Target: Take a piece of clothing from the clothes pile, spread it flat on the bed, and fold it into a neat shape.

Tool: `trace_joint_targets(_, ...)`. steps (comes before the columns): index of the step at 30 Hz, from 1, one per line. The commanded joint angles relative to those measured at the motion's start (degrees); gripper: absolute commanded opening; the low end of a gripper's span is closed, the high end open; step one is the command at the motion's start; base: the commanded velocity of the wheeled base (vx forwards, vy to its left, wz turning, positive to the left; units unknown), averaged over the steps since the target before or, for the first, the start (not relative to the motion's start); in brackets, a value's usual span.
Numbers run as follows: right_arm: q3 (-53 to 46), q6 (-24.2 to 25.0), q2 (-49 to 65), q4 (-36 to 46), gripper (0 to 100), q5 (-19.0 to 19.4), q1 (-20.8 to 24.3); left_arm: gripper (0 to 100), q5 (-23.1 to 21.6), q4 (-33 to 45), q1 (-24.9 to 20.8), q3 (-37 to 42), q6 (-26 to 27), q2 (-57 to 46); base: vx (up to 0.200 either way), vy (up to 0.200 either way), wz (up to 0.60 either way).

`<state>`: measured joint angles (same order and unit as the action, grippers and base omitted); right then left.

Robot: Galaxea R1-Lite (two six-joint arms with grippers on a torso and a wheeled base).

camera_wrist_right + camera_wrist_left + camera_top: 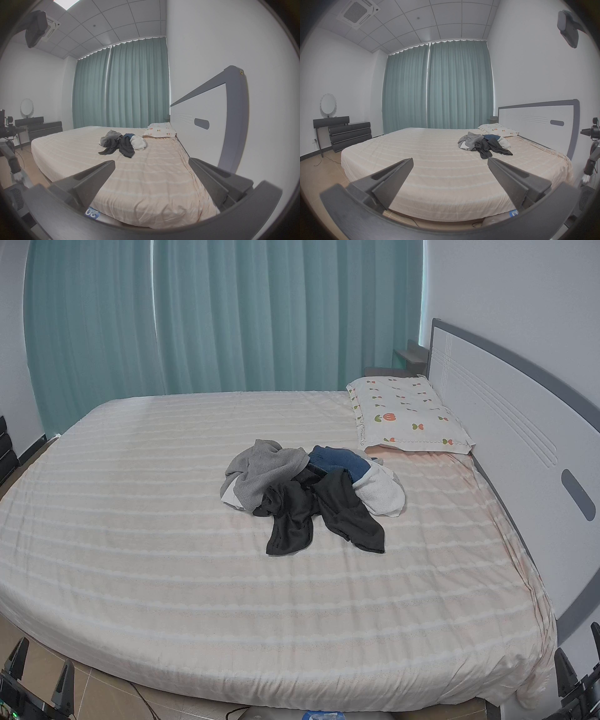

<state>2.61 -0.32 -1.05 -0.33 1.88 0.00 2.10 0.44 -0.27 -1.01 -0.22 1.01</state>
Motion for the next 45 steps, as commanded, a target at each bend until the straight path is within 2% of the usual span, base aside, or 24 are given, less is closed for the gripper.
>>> trace_joint_targets(1,15.15,-0.12,-8.88,3.49,100,4.45,0.18,100,0.01,0.00,0.00,1.01,-0.04,-1.01,0.000,0.000,0.00)
trace_joint_targets(4,14.71,-2.67,-17.06,3.67,100,7.53,0.09,100,0.01,0.00,0.00,1.01,-0.04,-1.01,0.000,0.000,0.00)
trace_joint_targets(5,14.71,-2.58,-17.41,3.67,100,7.61,0.09,100,0.01,0.00,0.00,1.01,-0.04,-1.01,0.000,0.000,0.00)
trace_joint_targets(9,15.06,-1.09,-33.67,0.86,100,8.49,2.29,100,0.01,0.00,0.00,1.01,-0.04,-1.01,0.000,0.000,0.00)
trace_joint_targets(17,16.64,5.59,-68.21,-20.94,100,7.53,9.84,100,0.01,0.00,0.00,1.01,-0.04,-1.01,0.000,0.000,0.00)
trace_joint_targets(22,20.86,9.55,-87.81,-32.89,100,5.15,11.34,100,0.01,0.00,0.00,1.01,-0.04,-1.01,0.000,0.000,0.00)
trace_joint_targets(24,24.46,13.76,-97.04,-39.92,100,3.31,12.57,100,0.01,0.00,0.00,1.01,-0.04,-1.01,0.000,0.000,0.00)
trace_joint_targets(25,24.46,13.76,-97.04,-39.92,100,3.31,12.57,100,0.01,0.00,0.00,1.01,-0.04,-1.01,0.000,0.000,0.00)
trace_joint_targets(26,27.54,16.14,-103.45,-44.58,100,1.20,13.71,100,0.01,0.09,0.00,1.01,-0.04,-1.01,0.000,0.000,0.00)
trace_joint_targets(28,27.54,16.14,-103.45,-44.58,100,1.20,13.71,100,0.01,0.09,0.00,1.01,-0.04,-1.01,0.000,0.000,0.00)
trace_joint_targets(29,33.51,18.25,-113.74,-51.26,100,-4.78,15.38,100,0.01,0.00,0.00,1.01,-0.04,-1.01,0.000,0.000,0.00)
trace_joint_targets(31,37.56,18.33,-118.75,-52.76,100,-7.77,16.26,100,0.01,0.00,0.00,1.01,-0.04,-1.01,0.000,0.000,0.00)
trace_joint_targets(34,43.97,18.33,-124.11,-52.32,100,-9.79,17.05,100,0.01,0.09,0.00,1.01,-0.04,-1.01,0.000,0.000,0.00)
trace_joint_targets(39,53.38,18.60,-131.75,-47.92,100,-10.23,17.40,100,0.01,0.09,0.00,1.01,-0.04,-1.01,0.000,0.000,0.00)
trace_joint_targets(45,63.66,23.61,-138.79,-43.09,100,-10.93,17.40,100,0.01,0.09,0.00,1.01,-0.04,-1.01,0.000,0.000,0.00)
